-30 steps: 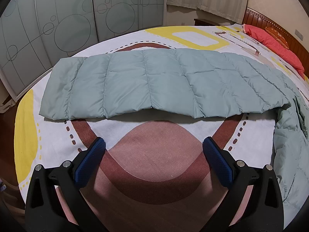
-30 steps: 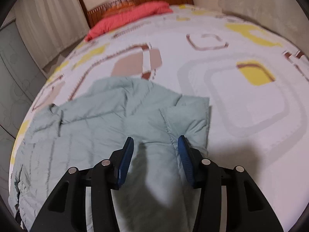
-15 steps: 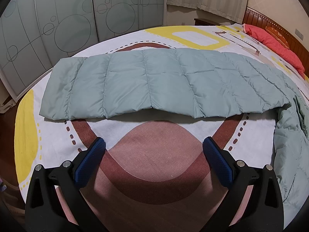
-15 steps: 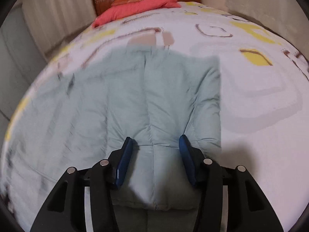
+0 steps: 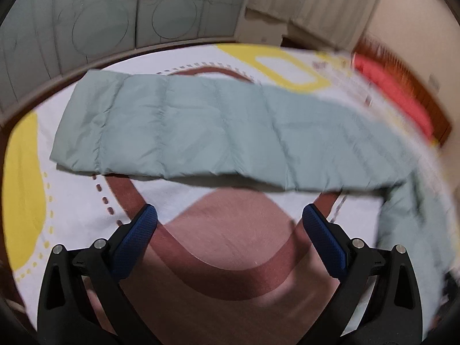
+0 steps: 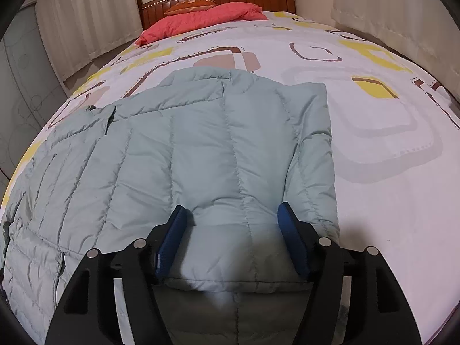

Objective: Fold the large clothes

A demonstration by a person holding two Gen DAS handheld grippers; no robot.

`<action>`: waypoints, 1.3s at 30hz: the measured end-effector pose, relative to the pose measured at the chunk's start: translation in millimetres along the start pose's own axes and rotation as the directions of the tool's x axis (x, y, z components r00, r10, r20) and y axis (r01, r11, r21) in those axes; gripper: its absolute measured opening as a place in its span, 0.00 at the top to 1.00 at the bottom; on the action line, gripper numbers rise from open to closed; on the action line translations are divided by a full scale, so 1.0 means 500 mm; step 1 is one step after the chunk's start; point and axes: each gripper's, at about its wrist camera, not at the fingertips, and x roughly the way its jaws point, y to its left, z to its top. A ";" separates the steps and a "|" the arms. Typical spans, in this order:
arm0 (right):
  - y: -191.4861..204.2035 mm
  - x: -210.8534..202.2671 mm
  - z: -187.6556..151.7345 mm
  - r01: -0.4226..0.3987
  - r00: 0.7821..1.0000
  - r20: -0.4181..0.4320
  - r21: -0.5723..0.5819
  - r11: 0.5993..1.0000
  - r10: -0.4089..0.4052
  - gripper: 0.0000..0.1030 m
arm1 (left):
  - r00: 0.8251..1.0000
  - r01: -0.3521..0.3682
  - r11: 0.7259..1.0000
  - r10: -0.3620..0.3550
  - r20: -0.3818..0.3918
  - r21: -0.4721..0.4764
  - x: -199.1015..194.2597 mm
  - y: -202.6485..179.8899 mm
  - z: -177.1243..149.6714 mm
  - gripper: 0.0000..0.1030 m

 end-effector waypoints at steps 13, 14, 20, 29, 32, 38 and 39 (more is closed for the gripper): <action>-0.001 -0.007 -0.009 -0.018 1.000 0.018 0.009 1.000 0.018 0.33 | 0.984 0.140 0.911 -0.083 0.160 -0.388 0.010 0.186 0.073 0.37; -0.002 -0.007 -0.010 -0.019 1.000 0.019 0.009 1.000 0.019 0.33 | 0.983 0.148 0.902 -0.088 0.162 -0.405 0.012 0.196 0.075 0.55; -0.003 -0.007 -0.010 -0.018 1.000 0.024 0.006 1.000 0.018 0.33 | 0.982 0.139 0.885 -0.065 0.177 -0.444 0.016 0.227 0.094 0.90; -0.006 -0.007 -0.009 -0.019 1.000 0.025 0.006 1.000 0.019 0.33 | 0.948 0.209 0.975 -0.183 0.260 -0.078 -0.067 -0.033 0.116 0.96; -0.007 -0.009 -0.008 -0.023 0.999 0.027 0.010 1.000 0.022 0.33 | 0.933 0.283 0.958 -0.283 0.223 0.033 -0.081 -0.153 0.094 0.96; -0.008 -0.009 -0.006 -0.024 0.999 0.028 0.011 1.000 0.024 0.33 | 0.901 0.389 0.882 -0.424 0.087 0.265 -0.083 -0.414 -0.004 0.97; -0.008 -0.009 -0.007 -0.024 0.999 0.028 0.011 1.000 0.024 0.33 | 0.898 0.397 0.869 -0.434 0.069 0.296 -0.083 -0.446 -0.022 0.97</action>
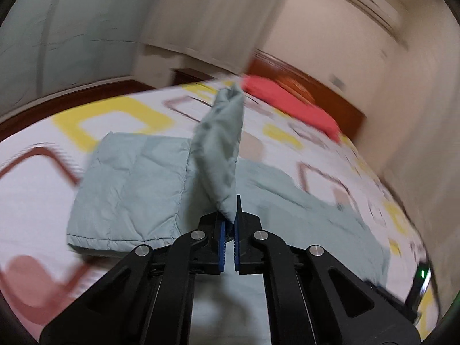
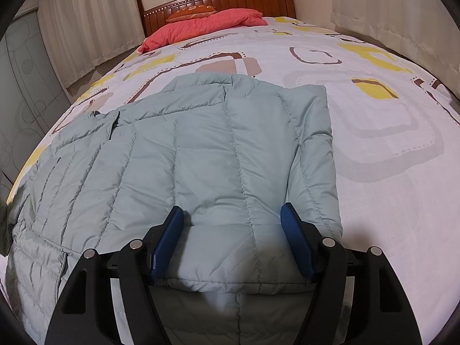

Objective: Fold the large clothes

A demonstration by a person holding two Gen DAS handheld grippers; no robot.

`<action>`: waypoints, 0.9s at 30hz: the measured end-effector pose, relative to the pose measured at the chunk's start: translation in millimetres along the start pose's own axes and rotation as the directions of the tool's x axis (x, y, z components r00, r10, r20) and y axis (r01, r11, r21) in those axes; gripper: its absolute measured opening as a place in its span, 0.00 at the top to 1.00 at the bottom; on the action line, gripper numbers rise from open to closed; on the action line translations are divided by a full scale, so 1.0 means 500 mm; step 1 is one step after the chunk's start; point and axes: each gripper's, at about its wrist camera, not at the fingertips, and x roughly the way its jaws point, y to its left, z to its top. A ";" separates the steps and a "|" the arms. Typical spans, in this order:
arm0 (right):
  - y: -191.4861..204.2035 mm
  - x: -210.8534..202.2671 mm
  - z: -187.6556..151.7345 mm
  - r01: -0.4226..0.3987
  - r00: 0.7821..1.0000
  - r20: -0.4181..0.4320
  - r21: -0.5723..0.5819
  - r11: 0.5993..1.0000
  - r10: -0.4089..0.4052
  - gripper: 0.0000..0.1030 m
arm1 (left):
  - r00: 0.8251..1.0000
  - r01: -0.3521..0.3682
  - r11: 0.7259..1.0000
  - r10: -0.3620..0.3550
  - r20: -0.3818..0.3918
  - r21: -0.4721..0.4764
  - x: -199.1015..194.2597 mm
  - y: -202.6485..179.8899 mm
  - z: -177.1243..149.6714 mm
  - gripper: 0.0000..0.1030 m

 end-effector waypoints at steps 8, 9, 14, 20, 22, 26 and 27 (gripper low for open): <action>-0.002 -0.003 0.000 -0.023 1.000 0.010 0.022 0.999 0.023 0.32 | 0.985 0.095 0.981 -0.068 -0.157 0.170 0.136 -0.203 -0.094 0.97; -0.002 -0.003 -0.001 -0.026 1.000 0.011 0.024 0.999 0.026 0.32 | 0.982 0.099 0.978 -0.066 -0.175 0.184 0.159 -0.211 -0.099 0.97; -0.002 -0.001 -0.001 -0.049 0.999 0.014 0.029 0.998 0.049 0.30 | 0.959 0.115 0.965 -0.046 -0.278 0.236 0.201 -0.239 -0.151 0.89; -0.003 -0.001 0.000 -0.052 0.999 0.016 0.032 0.998 0.052 0.30 | 0.956 0.167 0.968 -0.112 -0.273 0.188 0.143 -0.211 -0.129 0.41; -0.002 -0.001 0.001 -0.049 0.999 0.014 0.030 0.998 0.048 0.30 | 0.950 0.176 0.972 -0.126 -0.285 0.157 0.123 -0.192 -0.117 0.40; 0.004 -0.007 0.005 -0.026 1.000 0.002 0.022 0.999 0.026 0.30 | 0.962 0.139 0.985 -0.109 -0.251 0.105 0.082 -0.129 -0.086 0.39; 0.008 -0.013 0.007 -0.023 1.000 0.001 0.025 0.999 0.023 0.30 | 0.967 0.119 0.988 -0.093 -0.239 0.096 0.074 -0.108 -0.076 0.39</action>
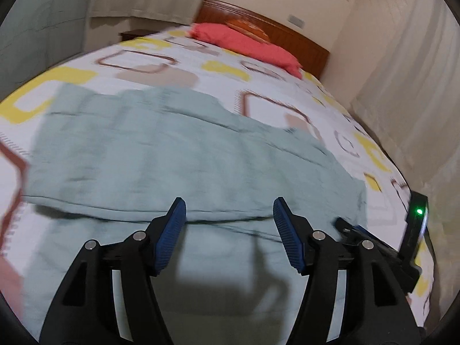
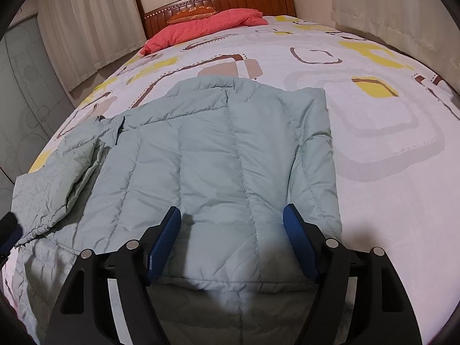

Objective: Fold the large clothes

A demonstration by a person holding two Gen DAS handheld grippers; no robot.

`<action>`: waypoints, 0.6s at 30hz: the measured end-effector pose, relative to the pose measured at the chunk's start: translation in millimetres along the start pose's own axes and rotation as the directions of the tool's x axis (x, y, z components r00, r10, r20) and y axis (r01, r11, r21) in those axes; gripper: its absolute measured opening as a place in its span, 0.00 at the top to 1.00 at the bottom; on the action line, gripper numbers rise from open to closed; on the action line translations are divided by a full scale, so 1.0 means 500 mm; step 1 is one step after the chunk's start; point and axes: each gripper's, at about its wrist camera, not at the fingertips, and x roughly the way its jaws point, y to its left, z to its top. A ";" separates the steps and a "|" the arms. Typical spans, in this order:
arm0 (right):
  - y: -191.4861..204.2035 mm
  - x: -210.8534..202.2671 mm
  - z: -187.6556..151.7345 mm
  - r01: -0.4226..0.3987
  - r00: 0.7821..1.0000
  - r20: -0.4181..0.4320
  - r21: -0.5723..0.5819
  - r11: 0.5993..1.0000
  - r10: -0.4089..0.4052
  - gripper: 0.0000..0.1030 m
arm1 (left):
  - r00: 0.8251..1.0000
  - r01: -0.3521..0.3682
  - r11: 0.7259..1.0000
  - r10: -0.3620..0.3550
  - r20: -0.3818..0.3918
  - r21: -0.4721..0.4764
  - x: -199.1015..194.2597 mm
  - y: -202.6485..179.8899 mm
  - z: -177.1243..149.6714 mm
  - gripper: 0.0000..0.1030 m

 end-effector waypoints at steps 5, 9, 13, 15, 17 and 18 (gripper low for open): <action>0.050 -0.030 0.011 -0.080 0.997 0.001 0.011 0.997 0.080 0.30 | 0.988 -0.137 0.984 0.143 0.050 -0.110 -0.046 0.143 0.032 0.38; 0.131 -0.042 0.023 -0.152 0.988 0.001 -0.020 0.988 0.152 0.30 | 0.968 -0.221 0.951 0.240 0.066 -0.216 -0.065 0.253 0.051 0.38; 0.213 -0.015 0.037 -0.246 0.969 -0.042 -0.017 0.969 0.245 0.30 | 0.958 -0.262 0.929 0.283 0.046 -0.261 -0.058 0.312 0.058 0.38; 0.240 0.007 0.038 -0.253 0.966 -0.066 -0.020 0.967 0.252 0.30 | 0.958 -0.266 0.924 0.285 0.034 -0.274 -0.053 0.325 0.057 0.38; 0.261 0.039 0.035 -0.262 0.959 -0.109 -0.006 0.965 0.260 0.31 | 0.959 -0.265 0.925 0.283 0.027 -0.272 -0.048 0.332 0.055 0.38; 0.267 0.050 0.031 -0.268 0.956 -0.125 0.000 0.963 0.266 0.50 | 0.959 -0.266 0.926 0.283 0.027 -0.268 -0.047 0.331 0.054 0.38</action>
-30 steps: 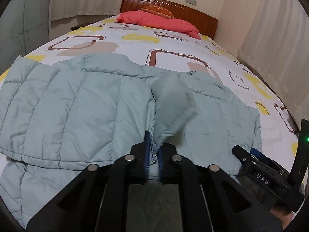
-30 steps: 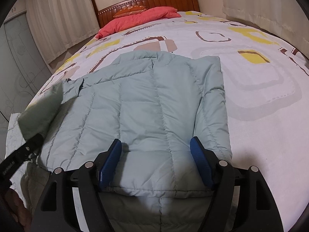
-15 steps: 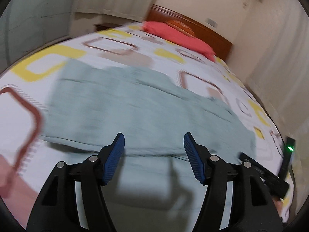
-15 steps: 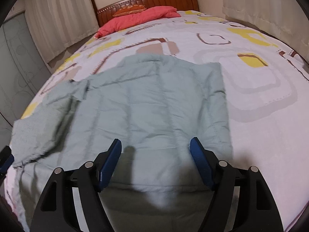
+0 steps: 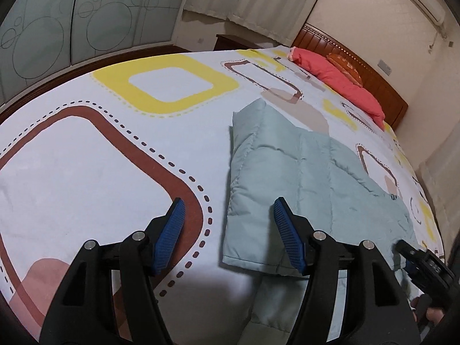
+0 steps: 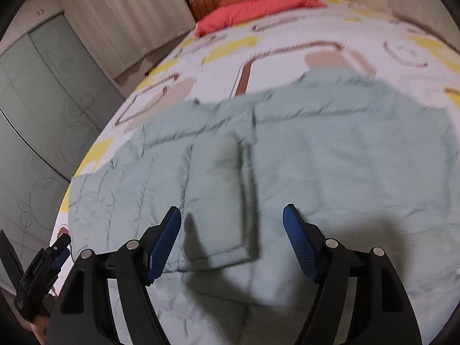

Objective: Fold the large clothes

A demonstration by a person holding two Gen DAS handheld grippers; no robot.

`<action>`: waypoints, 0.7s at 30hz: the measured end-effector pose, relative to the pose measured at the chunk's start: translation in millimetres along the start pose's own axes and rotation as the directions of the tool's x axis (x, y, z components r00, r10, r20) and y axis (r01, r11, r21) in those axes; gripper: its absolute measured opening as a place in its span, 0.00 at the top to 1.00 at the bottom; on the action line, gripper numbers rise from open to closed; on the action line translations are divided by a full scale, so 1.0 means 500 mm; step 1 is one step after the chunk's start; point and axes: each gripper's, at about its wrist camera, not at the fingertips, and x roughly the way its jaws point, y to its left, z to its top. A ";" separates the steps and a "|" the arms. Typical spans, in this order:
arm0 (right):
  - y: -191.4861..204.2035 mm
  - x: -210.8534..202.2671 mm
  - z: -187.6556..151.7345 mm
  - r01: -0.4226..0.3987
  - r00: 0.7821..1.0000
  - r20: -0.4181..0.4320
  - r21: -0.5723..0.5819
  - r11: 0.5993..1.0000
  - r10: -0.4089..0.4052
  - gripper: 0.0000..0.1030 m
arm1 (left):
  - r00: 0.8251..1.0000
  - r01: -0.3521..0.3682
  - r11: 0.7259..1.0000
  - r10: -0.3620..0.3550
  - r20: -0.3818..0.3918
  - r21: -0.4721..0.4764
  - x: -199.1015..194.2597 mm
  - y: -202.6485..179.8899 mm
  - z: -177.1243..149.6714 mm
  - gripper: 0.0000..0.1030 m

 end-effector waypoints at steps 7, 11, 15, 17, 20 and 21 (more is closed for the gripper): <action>-0.031 -0.049 -0.004 -0.047 0.997 0.067 0.063 0.997 0.043 0.87 | 1.000 0.027 1.000 -0.027 0.003 0.004 -0.007 -0.004 -0.005 0.38; -0.096 -0.110 0.012 0.000 0.990 0.137 0.104 0.995 -0.014 0.90 | 0.999 0.040 0.999 -0.040 0.013 0.018 -0.017 -0.021 -0.006 0.38; -0.180 -0.147 0.016 0.053 0.985 0.156 0.167 0.984 -0.079 0.90 | 0.998 0.056 0.998 -0.056 0.010 0.036 -0.019 -0.042 -0.006 0.38; -0.214 -0.147 0.015 0.023 0.990 0.129 0.204 0.979 -0.050 0.90 | 0.998 0.055 0.998 -0.056 0.014 0.043 -0.019 -0.050 -0.008 0.38; -0.216 -0.135 0.005 -0.026 0.996 0.093 0.213 0.977 0.006 0.90 | 0.999 0.048 0.998 -0.048 0.008 0.033 -0.018 -0.052 -0.009 0.38; -0.205 -0.130 0.002 -0.029 0.996 0.087 0.199 0.980 0.011 0.89 | 0.999 0.045 0.999 -0.045 0.006 0.031 -0.016 -0.054 -0.010 0.38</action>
